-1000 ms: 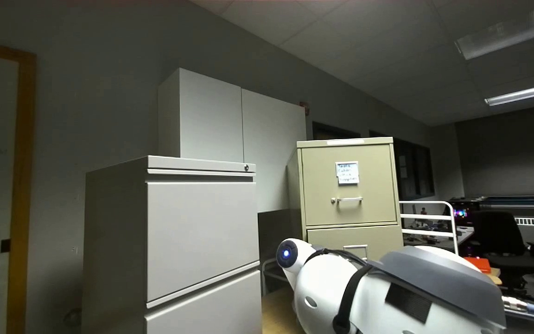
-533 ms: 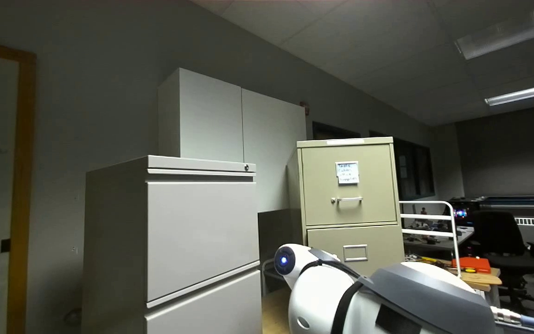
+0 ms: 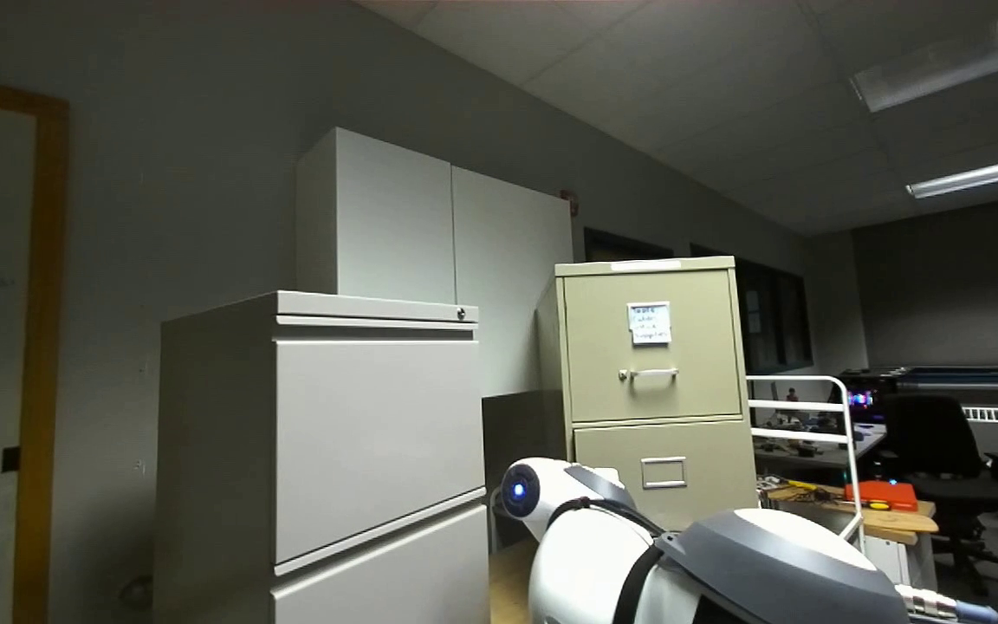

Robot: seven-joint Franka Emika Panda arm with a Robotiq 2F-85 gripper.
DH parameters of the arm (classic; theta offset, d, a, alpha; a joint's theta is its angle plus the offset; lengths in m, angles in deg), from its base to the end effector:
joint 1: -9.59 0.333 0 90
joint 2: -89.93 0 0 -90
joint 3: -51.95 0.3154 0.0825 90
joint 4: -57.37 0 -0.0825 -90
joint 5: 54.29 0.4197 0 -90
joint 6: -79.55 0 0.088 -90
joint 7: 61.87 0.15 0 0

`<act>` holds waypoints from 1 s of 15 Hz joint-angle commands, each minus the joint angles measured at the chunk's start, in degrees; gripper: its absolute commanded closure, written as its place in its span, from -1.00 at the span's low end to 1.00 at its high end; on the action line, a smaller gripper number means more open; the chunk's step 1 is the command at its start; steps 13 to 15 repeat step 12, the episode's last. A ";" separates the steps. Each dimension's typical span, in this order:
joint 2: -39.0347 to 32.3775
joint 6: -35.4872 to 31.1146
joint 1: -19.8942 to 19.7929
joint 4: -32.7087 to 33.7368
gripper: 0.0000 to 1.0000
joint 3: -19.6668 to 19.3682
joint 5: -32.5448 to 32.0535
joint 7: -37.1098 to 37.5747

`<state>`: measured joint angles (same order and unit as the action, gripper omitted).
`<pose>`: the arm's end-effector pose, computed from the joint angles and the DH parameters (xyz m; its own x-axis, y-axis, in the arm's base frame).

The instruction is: Close the bottom drawer of the file cabinet to the right

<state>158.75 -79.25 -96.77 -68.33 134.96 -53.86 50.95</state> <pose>0.6052 -0.1483 0.4260 -0.5664 -0.3734 0.7347 -0.7699 -0.0782 -0.6333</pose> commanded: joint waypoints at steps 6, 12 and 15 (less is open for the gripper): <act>-1.37 -6.29 -11.44 13.18 1.00 2.15 0.28 -8.88; -3.30 -6.62 -10.22 11.82 1.00 2.53 0.45 -9.99; -3.30 -6.62 -10.22 11.82 1.00 2.53 0.45 -9.99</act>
